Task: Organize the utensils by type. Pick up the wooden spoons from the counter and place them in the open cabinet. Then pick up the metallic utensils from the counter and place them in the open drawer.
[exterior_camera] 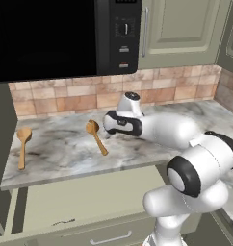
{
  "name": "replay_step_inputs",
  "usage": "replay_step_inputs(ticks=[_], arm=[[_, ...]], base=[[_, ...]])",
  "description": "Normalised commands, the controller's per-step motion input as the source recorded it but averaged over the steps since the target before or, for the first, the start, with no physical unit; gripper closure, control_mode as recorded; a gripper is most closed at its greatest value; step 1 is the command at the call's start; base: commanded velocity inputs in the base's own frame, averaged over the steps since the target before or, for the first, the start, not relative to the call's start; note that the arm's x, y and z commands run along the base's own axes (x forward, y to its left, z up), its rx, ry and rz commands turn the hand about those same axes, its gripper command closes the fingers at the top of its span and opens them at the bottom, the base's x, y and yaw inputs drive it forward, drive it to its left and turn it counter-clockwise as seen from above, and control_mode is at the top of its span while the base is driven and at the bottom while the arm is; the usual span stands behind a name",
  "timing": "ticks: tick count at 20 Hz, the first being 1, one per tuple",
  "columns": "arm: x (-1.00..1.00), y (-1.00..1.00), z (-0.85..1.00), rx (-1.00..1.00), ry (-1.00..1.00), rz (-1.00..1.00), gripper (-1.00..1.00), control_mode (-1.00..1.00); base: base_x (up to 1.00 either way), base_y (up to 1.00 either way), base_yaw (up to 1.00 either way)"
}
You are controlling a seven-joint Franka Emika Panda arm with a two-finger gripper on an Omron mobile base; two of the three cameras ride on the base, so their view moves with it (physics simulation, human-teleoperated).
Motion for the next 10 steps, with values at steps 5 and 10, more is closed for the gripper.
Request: replay_step_inputs(ticks=[5,10], arm=[[0.29,0.25,-0.23,0.0,0.04,0.0,-1.0,-1.0],[0.33,0.1,-0.41,0.0,0.07,0.0,-1.0,-1.0]], base=[[0.0,0.0,0.0],[0.0,0.0,0.0]])
